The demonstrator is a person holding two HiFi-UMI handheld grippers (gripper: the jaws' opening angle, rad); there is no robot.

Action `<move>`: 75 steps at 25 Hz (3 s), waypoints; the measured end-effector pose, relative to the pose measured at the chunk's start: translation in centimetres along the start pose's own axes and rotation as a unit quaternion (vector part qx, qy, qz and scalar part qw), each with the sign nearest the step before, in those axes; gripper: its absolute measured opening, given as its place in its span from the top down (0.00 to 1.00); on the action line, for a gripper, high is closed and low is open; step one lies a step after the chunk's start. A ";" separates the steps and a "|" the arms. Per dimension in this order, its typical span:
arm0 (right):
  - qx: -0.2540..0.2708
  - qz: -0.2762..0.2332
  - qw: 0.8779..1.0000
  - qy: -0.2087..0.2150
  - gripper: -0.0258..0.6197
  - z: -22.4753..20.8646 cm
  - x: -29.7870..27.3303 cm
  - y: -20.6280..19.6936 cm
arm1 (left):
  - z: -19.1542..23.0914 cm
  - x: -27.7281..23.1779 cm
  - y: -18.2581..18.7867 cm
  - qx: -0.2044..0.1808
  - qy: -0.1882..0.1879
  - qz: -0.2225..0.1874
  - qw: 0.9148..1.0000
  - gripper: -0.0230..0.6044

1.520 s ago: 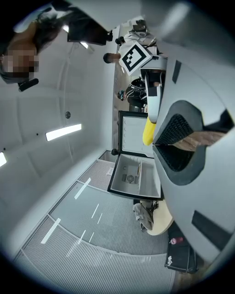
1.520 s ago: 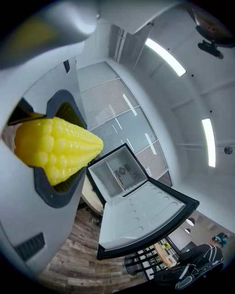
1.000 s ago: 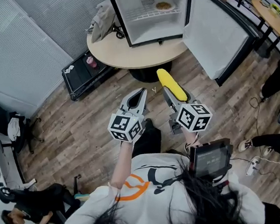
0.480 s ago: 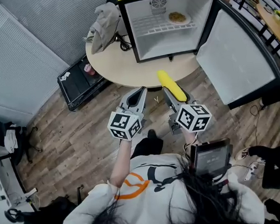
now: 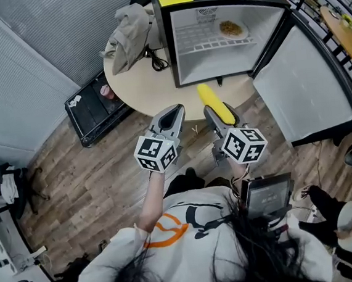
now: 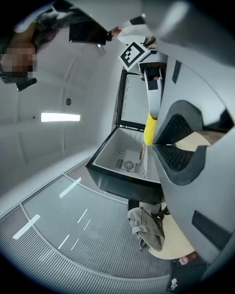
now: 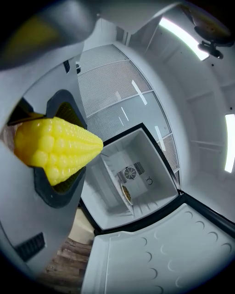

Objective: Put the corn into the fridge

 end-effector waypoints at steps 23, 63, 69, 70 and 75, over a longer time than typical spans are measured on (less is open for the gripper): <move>0.007 0.008 1.000 -0.006 0.56 -5.0 -3.1 2.5 | 0.9 -5.1 0.2 0.002 -0.002 0.017 1.000 0.95; 0.352 0.131 0.921 0.104 0.56 -9.9 -28.5 13.5 | 5.6 -10.7 2.7 0.005 0.096 -0.016 0.995 0.95; 0.388 0.162 0.901 0.107 0.56 -9.9 -29.4 12.4 | 5.7 -10.1 2.7 0.006 0.098 -0.013 0.995 0.95; 0.383 0.165 0.903 0.107 0.56 -10.1 -29.5 12.2 | 5.7 -10.1 2.7 0.005 0.098 -0.013 0.995 0.95; 0.334 0.169 0.921 0.111 0.56 -11.0 -29.6 11.6 | 5.7 -9.9 2.6 0.005 0.098 -0.011 0.995 0.95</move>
Point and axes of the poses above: the fingertips, and each gripper's own axes: x backward along the fingers, z to its left, y out of its top, the point moved 8 cm from there along x, backward along the fingers, and after that the axes turned 13 degrees about x, right-handed, at the moved point
